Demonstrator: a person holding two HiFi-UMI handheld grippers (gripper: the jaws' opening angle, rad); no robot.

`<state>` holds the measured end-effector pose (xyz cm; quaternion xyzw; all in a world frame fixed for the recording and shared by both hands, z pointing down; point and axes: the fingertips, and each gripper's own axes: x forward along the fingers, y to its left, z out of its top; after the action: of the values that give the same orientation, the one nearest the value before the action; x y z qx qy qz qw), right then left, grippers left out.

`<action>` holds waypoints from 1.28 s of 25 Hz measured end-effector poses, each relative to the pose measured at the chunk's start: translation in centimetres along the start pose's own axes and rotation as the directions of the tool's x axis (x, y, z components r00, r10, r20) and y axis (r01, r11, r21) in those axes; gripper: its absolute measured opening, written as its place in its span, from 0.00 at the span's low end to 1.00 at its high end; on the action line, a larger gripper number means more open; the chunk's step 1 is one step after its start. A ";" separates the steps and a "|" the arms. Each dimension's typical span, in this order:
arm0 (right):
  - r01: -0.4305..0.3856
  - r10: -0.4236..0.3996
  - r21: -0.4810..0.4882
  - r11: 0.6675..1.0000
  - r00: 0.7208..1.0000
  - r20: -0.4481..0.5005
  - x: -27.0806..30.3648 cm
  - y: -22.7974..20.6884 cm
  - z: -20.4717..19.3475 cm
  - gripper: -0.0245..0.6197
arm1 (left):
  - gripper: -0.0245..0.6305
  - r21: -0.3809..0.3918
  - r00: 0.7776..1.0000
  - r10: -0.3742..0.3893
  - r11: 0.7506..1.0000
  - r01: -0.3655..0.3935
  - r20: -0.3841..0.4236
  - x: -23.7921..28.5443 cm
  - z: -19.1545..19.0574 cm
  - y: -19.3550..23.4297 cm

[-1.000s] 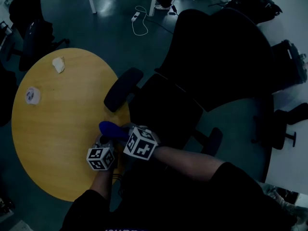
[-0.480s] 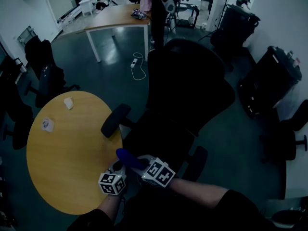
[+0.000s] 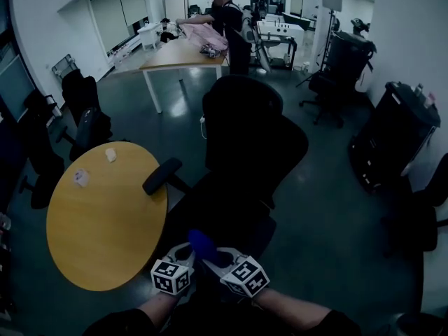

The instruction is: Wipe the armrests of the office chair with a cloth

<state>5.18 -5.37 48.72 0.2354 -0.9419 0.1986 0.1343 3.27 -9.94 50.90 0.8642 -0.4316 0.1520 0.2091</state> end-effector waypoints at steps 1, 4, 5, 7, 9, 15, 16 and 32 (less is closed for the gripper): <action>0.000 0.000 -0.001 1.000 1.000 0.010 -1.1 0.5 -0.2 0.17 | 0.05 0.013 1.000 -0.005 1.000 0.005 -0.007 -0.3 0.0 -1.2; 0.002 -0.002 -0.013 1.000 0.999 0.045 -4.3 2.0 -0.4 0.17 | 0.05 0.041 1.000 -0.024 0.999 0.025 -0.012 -1.5 0.2 -4.6; 0.006 -0.005 -0.016 1.000 0.998 0.056 -5.2 2.5 -0.5 0.17 | 0.05 0.048 0.999 -0.032 0.998 0.033 -0.010 -1.9 0.2 -5.6; 0.015 -0.014 -0.018 1.000 0.997 0.079 -6.6 3.4 -0.6 0.17 | 0.05 0.064 0.999 -0.050 0.997 0.050 -0.006 -2.5 0.4 -7.1; 0.023 -0.022 -0.014 1.000 0.995 0.098 -7.5 4.3 -0.7 0.17 | 0.05 0.080 0.998 -0.068 0.995 0.068 -0.005 -3.3 0.4 -8.2; 0.043 -0.044 0.008 0.999 0.989 0.141 -7.9 8.7 -1.2 0.17 | 0.05 0.087 0.994 -0.110 0.990 0.108 0.016 -7.5 -0.7 -9.2; 0.047 -0.048 0.007 0.999 0.988 0.150 -7.8 9.7 -1.2 0.18 | 0.05 0.098 0.993 -0.119 0.988 0.116 0.025 -8.4 -0.8 -9.2; 0.233 -0.239 0.052 0.971 0.954 0.180 -2.7 25.9 -3.8 0.18 | 0.05 0.172 0.942 -0.320 0.938 0.301 0.097 -24.2 -6.6 -6.5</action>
<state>-4.79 18.33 43.12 0.3656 -0.9123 0.1728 0.0651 -6.01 13.32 44.39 0.9429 -0.2887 0.0963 0.1356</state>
